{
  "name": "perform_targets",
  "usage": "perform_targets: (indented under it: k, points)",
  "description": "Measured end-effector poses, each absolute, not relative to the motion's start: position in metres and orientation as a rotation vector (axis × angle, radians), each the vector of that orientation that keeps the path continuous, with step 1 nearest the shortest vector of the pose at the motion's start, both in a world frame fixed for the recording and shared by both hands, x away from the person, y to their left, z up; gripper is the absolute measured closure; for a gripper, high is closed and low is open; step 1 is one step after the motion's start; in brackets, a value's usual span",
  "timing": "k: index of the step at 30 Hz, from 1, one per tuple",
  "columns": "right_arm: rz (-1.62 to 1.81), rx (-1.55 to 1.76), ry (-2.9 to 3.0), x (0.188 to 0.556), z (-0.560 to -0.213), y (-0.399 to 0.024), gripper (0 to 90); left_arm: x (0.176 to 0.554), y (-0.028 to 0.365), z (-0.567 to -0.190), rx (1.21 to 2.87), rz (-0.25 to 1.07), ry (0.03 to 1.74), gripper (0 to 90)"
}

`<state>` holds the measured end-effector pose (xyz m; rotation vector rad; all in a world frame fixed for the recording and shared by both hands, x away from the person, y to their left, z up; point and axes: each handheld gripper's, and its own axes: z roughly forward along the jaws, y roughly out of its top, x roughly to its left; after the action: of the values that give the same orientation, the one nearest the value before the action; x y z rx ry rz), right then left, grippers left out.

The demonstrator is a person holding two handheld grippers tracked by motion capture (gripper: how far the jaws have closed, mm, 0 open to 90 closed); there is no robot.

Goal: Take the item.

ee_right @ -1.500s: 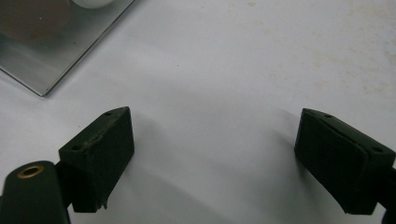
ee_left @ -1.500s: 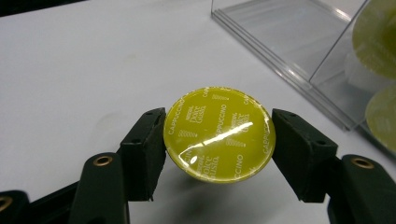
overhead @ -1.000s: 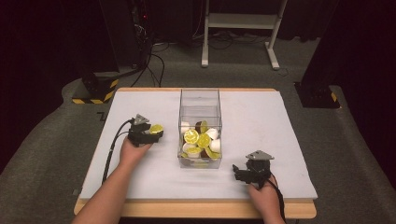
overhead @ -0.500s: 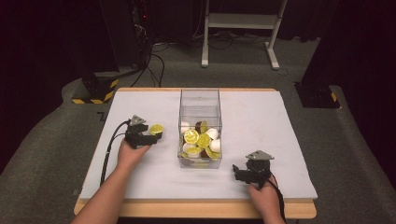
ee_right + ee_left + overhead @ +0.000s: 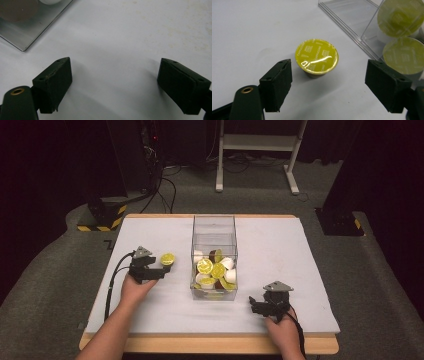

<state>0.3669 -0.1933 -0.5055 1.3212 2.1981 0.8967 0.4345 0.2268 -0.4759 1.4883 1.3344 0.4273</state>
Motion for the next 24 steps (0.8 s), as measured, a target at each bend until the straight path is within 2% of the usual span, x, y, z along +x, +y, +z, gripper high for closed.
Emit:
perform_targets:
  k: [12,24]
  points:
    - [0.897,1.322,2.198,0.367,-0.506,-0.193,12.5,0.405,0.228,-0.474,1.492,0.372,1.293,22.7]
    - [0.897,1.323,2.197,0.367,-0.506,-0.193,12.7,0.368,0.238,-0.502,1.587,0.354,1.289,22.2]
